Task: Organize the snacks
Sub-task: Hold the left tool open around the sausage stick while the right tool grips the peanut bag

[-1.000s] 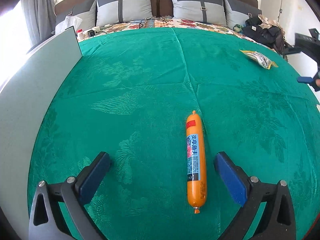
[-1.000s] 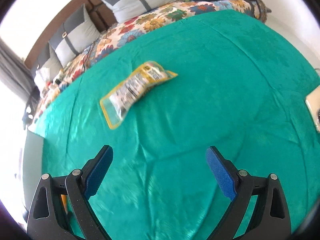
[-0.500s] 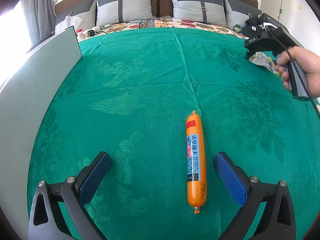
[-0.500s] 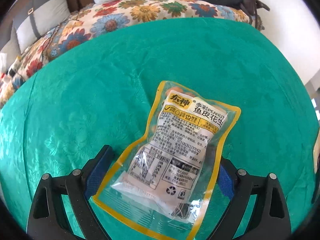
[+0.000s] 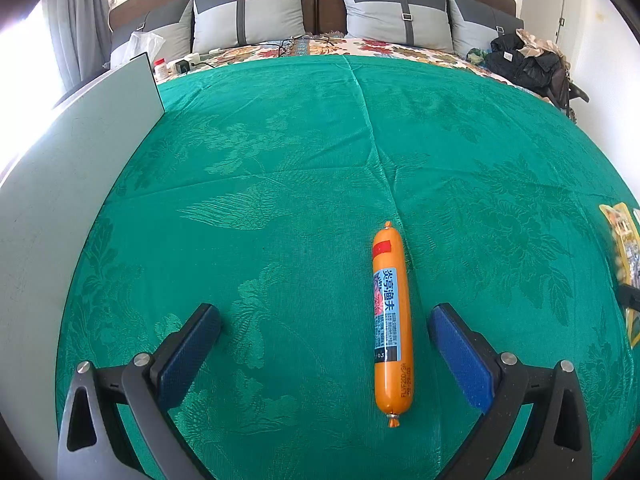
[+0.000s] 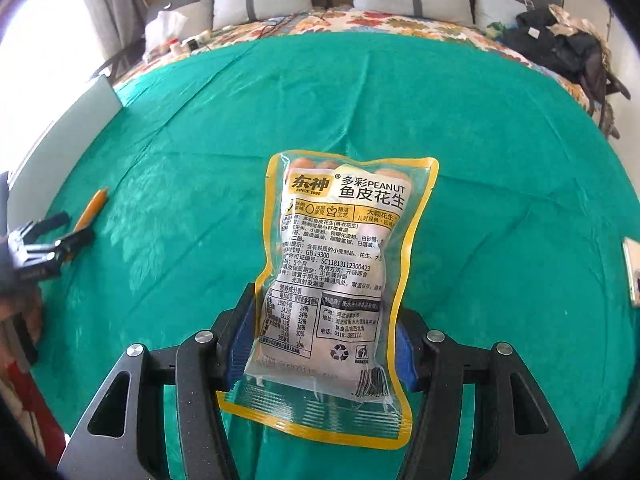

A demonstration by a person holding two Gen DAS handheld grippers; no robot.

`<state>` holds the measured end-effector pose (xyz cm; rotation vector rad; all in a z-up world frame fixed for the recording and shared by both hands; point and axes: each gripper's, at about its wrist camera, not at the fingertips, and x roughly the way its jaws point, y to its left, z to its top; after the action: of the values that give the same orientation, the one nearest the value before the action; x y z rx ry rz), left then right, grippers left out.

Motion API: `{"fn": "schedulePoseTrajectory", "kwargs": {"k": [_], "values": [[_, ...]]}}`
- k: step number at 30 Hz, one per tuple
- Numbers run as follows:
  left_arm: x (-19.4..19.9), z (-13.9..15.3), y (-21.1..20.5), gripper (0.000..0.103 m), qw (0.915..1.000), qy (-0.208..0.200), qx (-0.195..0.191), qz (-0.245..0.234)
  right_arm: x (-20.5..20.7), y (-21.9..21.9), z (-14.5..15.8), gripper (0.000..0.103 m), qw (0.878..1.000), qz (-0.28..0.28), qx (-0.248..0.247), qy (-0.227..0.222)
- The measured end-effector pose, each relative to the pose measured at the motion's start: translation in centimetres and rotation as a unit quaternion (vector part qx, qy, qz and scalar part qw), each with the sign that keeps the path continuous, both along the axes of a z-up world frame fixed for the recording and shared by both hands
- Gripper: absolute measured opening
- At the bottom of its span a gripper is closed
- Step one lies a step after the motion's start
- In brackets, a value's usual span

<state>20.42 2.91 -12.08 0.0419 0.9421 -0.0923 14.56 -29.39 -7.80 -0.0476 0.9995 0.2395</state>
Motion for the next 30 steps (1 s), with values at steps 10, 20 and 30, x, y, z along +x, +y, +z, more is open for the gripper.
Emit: {"fn": "schedulePoseTrajectory", "kwargs": {"k": [10,20,30], "values": [[0.24,0.03,0.2,0.103,1.0,0.0,-0.002,0.004,-1.48,0.73,-0.78,0.088,0.997,-0.045,-0.036,-0.041],[0.25,0.01,0.22,0.103,1.0,0.0,-0.002,0.004,-1.34,0.63,-0.72,0.088,0.997,-0.048,-0.036,-0.043],[0.23,0.0,0.22,0.103,1.0,0.0,-0.002,0.004,-1.53,0.41,-0.69,0.088,0.997,-0.049,-0.035,-0.043]]}}
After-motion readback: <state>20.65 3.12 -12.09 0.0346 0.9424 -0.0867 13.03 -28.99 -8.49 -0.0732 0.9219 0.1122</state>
